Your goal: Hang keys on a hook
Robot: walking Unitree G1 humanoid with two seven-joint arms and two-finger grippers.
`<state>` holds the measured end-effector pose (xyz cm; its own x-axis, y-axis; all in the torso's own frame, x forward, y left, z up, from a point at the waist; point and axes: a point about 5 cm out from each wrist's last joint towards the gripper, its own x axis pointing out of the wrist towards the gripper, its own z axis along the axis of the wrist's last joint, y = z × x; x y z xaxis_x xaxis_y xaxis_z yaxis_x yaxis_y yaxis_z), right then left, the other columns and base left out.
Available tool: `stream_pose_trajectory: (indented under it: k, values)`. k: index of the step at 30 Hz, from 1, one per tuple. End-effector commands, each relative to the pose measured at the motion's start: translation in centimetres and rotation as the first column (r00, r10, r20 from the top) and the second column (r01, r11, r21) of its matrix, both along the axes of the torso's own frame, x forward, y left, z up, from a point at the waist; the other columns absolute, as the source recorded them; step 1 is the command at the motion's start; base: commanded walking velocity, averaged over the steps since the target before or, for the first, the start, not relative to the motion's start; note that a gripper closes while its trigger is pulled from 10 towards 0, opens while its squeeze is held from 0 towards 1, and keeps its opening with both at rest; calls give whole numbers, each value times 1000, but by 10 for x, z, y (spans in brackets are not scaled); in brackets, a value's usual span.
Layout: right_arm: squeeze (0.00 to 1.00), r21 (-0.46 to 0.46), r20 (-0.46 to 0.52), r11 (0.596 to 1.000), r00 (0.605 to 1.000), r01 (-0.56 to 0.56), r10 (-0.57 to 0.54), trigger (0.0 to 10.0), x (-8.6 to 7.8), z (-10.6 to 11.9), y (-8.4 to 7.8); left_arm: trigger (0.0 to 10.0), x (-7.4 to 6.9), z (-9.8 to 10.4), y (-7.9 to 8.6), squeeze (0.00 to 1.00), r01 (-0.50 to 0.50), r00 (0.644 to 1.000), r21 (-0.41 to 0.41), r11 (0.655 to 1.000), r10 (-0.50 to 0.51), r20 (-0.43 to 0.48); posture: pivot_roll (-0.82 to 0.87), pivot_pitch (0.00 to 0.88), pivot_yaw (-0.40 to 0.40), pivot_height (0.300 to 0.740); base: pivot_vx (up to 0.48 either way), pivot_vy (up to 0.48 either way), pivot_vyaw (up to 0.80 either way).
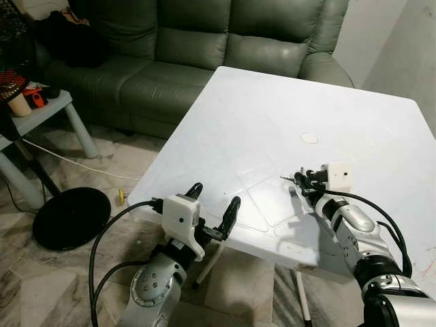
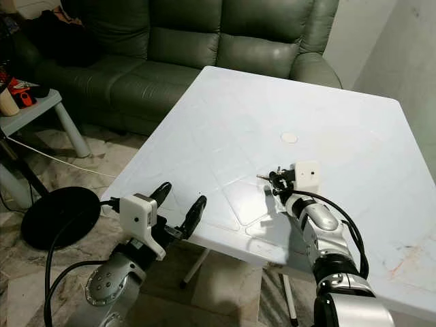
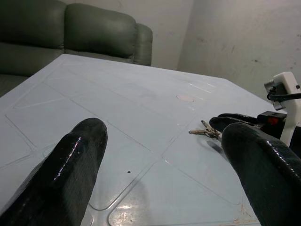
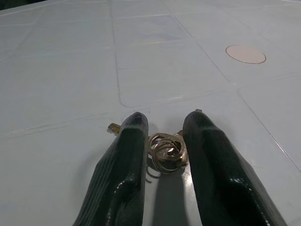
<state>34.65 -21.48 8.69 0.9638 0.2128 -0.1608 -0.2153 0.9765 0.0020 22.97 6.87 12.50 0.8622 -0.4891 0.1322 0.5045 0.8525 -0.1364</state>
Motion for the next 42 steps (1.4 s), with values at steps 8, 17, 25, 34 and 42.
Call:
stream_pose_trajectory:
  k: [8, 17, 25, 34, 42]
  values:
    - [1000, 23, -22, 1000, 1000, 11, -10, 10000, 0, -3, 4, 10000, -1, 1, -3, 0, 12, 1000, -4, 1000, -12, 0, 45, 64, -53, 736, 0, 0, 0]
    - [741, -12, -4, 1000, 1000, 20, -20, 10000, 0, -2, 4, 10000, 0, 1, -3, 0, 13, 1000, -4, 1000, -13, 1, 45, 64, -52, 736, 0, 0, 0]
    - [0, -79, 5, 997, 1000, 6, -5, 10000, -1, -3, 6, 10000, -1, 2, -3, 0, 11, 1000, -4, 1000, -11, 2, 45, 64, -52, 736, 0, 0, 0]
    - [0, -156, -4, 988, 1000, 8, -9, 10000, -3, -8, 9, 10000, -1, 1, -3, 0, 14, 1000, -4, 1000, -14, 2, 41, 68, -50, 736, 0, 0, 0]
    - [0, -177, -59, 983, 997, 45, -56, 7569, -2, -13, 8, 10000, -2, 1, -4, 0, 14, 1000, -4, 1000, -14, 0, 43, 67, -50, 736, 0, 0, 0]
